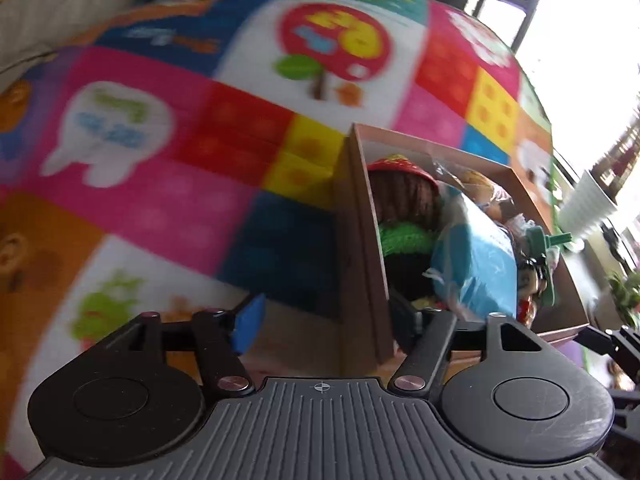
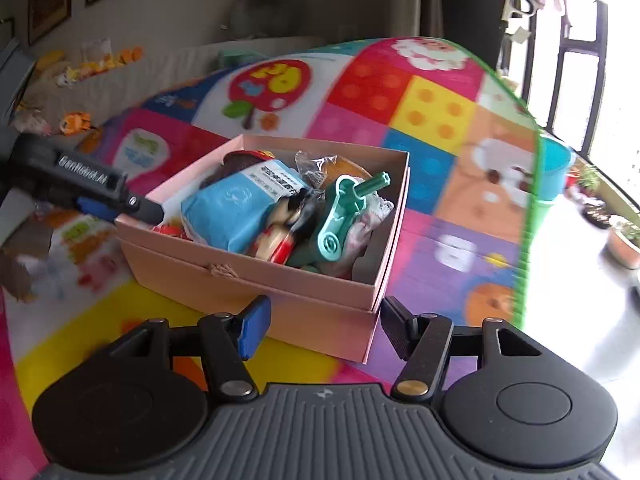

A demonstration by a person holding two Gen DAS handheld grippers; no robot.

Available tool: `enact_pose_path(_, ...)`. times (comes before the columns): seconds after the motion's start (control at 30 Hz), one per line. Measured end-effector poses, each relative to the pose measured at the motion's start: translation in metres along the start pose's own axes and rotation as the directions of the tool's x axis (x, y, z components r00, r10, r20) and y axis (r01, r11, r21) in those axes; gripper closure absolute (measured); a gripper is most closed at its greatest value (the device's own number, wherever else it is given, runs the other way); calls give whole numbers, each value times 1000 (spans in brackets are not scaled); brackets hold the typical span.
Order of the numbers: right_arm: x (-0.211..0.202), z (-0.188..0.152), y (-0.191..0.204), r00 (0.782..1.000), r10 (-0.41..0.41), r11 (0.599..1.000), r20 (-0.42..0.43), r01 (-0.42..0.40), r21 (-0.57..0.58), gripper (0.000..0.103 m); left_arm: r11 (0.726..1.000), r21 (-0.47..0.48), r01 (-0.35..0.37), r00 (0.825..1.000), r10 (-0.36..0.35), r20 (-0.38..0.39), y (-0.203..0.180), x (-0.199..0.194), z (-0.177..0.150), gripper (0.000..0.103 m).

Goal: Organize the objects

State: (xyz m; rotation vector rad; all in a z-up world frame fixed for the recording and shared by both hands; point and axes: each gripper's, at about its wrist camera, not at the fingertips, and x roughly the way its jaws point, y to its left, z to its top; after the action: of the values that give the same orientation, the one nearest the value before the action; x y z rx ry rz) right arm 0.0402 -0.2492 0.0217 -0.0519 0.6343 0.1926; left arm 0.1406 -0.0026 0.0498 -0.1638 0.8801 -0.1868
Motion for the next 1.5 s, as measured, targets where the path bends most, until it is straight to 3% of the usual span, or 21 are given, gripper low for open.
enact_pose_path(0.13, 28, 19, 29, 999, 30, 998, 16, -29, -51, 42, 993, -102, -56, 998, 60, 34, 44, 5, 6, 14)
enact_pose_path(0.27, 62, 40, 55, 999, 38, 994, 18, -36, -103, 41, 986, -145, -85, 994, 93, 51, 73, 19, 15, 3)
enact_pose_path(0.67, 72, 48, 68, 1000, 3, 992, 6, -2, -130, 37, 986, -144, -83, 991, 96, 88, 84, 35, 18, 2)
enact_pose_path(0.8, 73, 46, 70, 1000, -8, 994, 3, 8, -113, 35, 991, -105, -87, 984, 102, 144, 82, 29, 15, 4)
enact_pose_path(0.87, 68, 40, 69, 999, -47, 997, -13, 46, -60, 23, 991, -100, -88, 974, 106, 199, 79, 12, 8, 4)
enact_pose_path(0.93, 64, 35, 68, 999, -48, 998, -16, 47, -36, 3, 993, -85, -87, 960, 106, 260, 73, -12, -4, 4)
enact_pose_path(0.97, 59, 29, 67, 999, -49, 999, -18, 49, -10, 0, 994, -65, -86, 955, 101, 278, 67, -25, -14, 4)
enact_pose_path(1.13, 38, -17, 76, 993, -37, 998, -114, 43, 49, 0, 999, 5, -44, 979, 42, 198, 36, -55, -86, 4)
enact_pose_path(1.2, 34, -22, 79, 993, -51, 998, -110, 55, 34, 0, 999, 5, -47, 986, 45, 158, 26, -53, -112, 4)
enact_pose_path(1.3, 26, -27, 81, 987, -119, 992, -105, 123, 31, 0, 989, 57, -139, 971, 124, 206, 9, -52, -131, 5)
enact_pose_path(1.4, 25, -29, 70, 990, -90, 991, -110, 101, 91, 0, 982, 68, -174, 968, 158, 197, 6, -45, -130, 5)
enact_pose_path(1.5, 24, -35, 73, 991, -103, 991, -80, 109, 73, 0, 969, 91, -231, 957, 209, 201, -4, -37, -131, 4)
